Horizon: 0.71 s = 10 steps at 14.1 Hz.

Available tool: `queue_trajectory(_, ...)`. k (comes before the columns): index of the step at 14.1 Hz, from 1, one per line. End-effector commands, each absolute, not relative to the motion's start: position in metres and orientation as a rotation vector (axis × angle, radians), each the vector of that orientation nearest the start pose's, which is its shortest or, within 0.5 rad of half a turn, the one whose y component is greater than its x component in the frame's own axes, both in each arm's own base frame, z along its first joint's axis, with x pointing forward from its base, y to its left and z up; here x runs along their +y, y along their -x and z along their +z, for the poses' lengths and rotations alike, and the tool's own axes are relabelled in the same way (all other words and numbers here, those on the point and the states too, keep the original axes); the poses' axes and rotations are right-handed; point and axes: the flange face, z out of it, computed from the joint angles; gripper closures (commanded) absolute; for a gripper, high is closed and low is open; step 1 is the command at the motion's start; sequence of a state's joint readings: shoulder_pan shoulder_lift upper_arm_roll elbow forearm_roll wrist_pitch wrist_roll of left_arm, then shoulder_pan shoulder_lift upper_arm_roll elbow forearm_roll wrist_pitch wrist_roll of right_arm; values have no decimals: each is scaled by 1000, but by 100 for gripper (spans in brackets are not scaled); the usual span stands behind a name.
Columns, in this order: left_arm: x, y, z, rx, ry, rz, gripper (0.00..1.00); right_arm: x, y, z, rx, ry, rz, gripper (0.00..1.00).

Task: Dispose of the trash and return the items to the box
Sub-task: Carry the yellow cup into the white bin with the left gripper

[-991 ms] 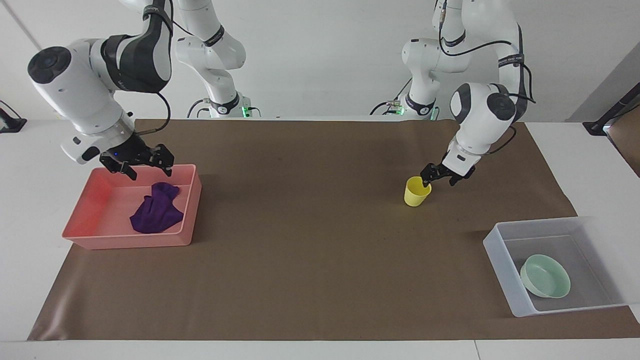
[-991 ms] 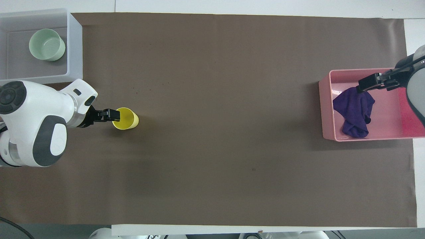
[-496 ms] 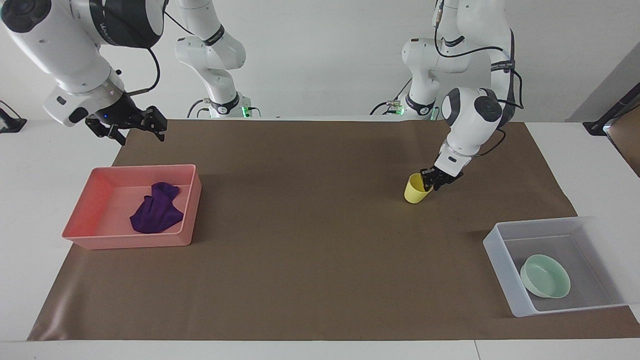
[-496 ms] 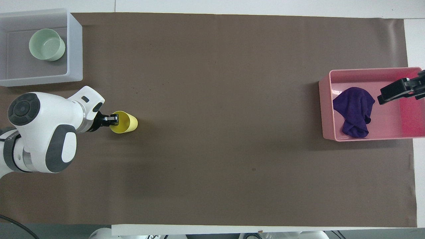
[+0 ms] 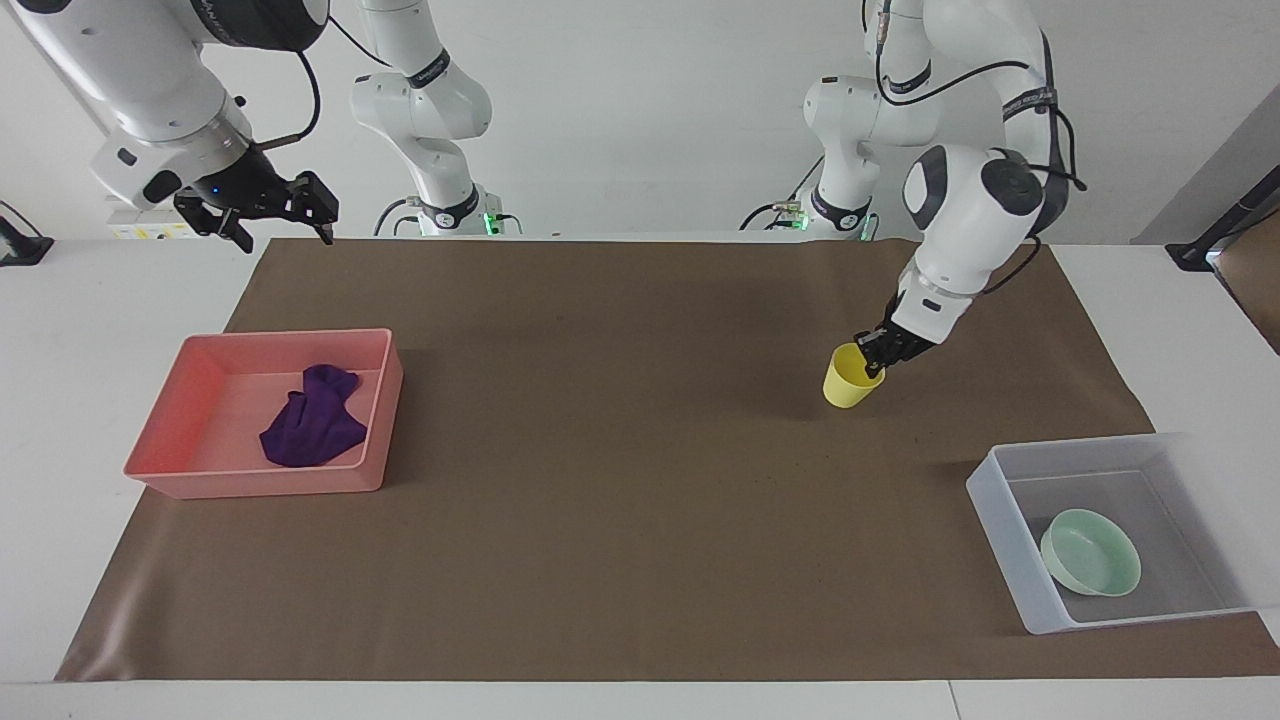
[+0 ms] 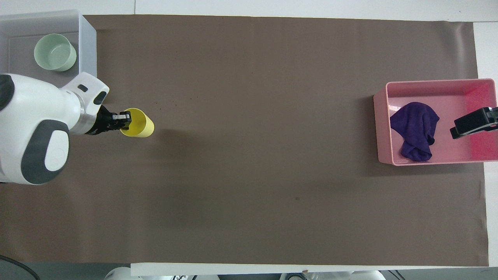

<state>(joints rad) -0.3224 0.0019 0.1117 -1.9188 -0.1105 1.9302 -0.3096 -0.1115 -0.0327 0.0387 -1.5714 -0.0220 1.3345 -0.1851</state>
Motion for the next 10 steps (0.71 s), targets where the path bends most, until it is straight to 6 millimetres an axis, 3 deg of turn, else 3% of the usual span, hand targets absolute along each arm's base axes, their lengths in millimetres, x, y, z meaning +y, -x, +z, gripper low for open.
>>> queue_trajectory(1, -50, -651, 536, -402, 3137, 67, 100, -41, -509, 623, -182, 3122, 339, 0)
queue_trajectory(3, 6, -695, 523, -456, 3126, -83, 100, -42, -509, 623, -180, 3120, 338, 0)
queue_trajectory(6, 80, -734, 459, -417, 3136, -157, 100, -41, -510, 623, -188, 3121, 334, 0)
queue_trajectory(10, 101, -750, 407, -523, 3198, -192, 100, -40, -510, 623, -188, 3117, 332, 0)
